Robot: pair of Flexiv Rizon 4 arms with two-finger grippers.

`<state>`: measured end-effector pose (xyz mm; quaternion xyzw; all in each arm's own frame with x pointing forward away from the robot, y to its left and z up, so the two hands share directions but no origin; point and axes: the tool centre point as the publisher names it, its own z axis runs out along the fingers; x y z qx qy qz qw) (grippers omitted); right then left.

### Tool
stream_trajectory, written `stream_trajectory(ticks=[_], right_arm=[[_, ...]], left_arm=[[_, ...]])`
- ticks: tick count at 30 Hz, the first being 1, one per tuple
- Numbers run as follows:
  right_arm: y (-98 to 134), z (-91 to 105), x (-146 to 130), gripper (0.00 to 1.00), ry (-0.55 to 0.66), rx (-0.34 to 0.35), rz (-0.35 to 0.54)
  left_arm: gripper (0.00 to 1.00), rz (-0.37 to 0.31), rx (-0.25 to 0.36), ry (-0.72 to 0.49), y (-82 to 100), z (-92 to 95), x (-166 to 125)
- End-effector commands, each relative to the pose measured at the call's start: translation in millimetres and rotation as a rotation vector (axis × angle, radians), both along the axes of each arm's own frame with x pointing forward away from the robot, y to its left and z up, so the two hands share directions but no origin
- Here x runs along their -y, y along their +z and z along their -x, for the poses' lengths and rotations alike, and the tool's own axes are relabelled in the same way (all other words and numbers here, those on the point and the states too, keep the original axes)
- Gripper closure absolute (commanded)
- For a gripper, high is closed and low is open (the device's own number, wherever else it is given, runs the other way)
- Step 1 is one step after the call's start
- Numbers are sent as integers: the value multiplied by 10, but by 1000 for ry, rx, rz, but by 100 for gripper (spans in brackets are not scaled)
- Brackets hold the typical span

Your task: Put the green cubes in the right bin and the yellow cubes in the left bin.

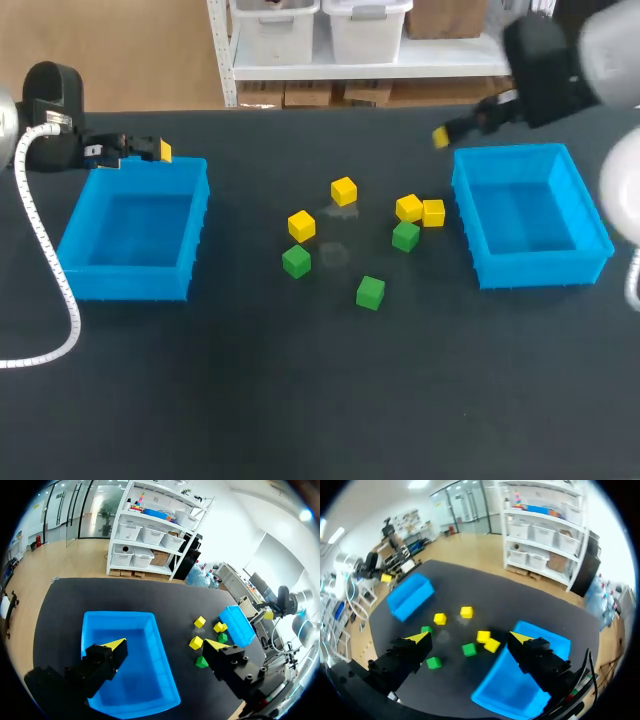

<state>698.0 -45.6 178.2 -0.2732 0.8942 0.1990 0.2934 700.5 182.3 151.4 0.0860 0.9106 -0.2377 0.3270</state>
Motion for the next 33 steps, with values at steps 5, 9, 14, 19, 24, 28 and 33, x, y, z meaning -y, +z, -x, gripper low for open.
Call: stream_trajectory(ticks=[5, 9, 14, 19, 24, 28, 33], right_arm=[[-168, -97, -522, 0, 101, -45, 44], [-267, -37, -666, 0, 137, -78, 71], [-432, 116, -762, 0, 177, -129, 111], [-664, 316, -832, 0, 210, -187, 156], [-849, 549, -904, 0, 229, -223, 208], [-940, 699, -939, 0, 253, -239, 244], [-1060, 886, -973, 0, 305, -250, 293]], left_arm=[[0, 7, 5, -5, -13, 2, -16], [0, 7, 5, -5, -13, 2, -16], [0, 7, 5, -5, -13, 2, -16], [0, 7, 5, -5, -13, 2, -16], [0, 7, 5, -5, -13, 2, -16], [0, 7, 5, -5, -13, 2, -16], [0, 7, 5, -5, -13, 2, -16]])
